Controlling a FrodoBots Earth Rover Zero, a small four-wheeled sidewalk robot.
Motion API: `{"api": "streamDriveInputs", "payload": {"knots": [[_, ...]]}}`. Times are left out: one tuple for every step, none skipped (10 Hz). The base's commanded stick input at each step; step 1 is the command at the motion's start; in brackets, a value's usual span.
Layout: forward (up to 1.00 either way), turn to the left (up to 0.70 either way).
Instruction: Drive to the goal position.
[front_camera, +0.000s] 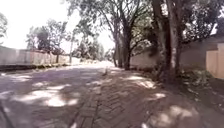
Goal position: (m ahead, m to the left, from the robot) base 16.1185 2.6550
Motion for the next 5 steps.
{"api": "streamDriveInputs", "payload": {"knots": [[0.70, -0.04], [0.70, -0.20], [0.70, -0.33], [0.70, -0.16], [0.70, 0.00]]}}
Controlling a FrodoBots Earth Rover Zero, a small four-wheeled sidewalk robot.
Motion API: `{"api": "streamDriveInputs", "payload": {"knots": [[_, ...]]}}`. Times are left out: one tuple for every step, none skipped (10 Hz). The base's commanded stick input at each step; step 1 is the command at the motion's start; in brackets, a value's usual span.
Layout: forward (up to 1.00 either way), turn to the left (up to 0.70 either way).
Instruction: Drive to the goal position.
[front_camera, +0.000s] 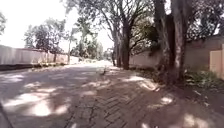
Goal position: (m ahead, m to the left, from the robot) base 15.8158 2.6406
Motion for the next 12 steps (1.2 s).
{"api": "streamDriveInputs", "payload": {"knots": [[0.70, 0.00], [0.70, 0.00], [0.70, 0.00], [0.70, 0.00], [0.70, 0.00], [0.70, 0.00], [0.70, 0.00], [0.70, 0.00], [0.70, 0.00], [0.70, 0.00], [0.70, 0.00], [0.70, 0.00]]}}
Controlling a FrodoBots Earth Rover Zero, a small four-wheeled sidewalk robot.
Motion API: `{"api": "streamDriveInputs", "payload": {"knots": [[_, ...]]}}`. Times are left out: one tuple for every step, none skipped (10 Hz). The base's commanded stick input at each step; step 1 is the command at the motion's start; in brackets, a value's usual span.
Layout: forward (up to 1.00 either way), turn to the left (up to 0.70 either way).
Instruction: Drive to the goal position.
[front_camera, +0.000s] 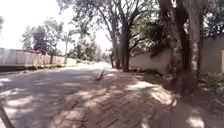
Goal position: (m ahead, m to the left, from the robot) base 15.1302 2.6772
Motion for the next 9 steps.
{"api": "streamDriveInputs", "payload": {"knots": [[0.70, 0.00], [0.70, 0.00], [0.70, 0.00], [0.70, 0.00], [0.70, 0.00], [0.70, 0.00], [0.70, 0.00], [0.70, 0.00], [0.70, 0.00]]}}
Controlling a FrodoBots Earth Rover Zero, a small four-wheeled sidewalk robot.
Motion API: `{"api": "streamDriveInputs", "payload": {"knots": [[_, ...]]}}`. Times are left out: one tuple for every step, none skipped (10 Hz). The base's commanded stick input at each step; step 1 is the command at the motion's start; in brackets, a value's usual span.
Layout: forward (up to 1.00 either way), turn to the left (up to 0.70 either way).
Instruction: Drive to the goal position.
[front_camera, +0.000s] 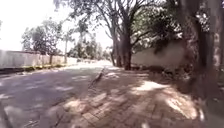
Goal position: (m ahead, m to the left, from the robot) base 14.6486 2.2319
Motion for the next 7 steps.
{"api": "streamDriveInputs", "payload": {"knots": [[0.70, 0.00], [0.70, 0.00], [0.70, 0.00], [0.70, 0.00], [0.70, 0.00], [0.70, 0.00], [0.70, 0.00]]}}
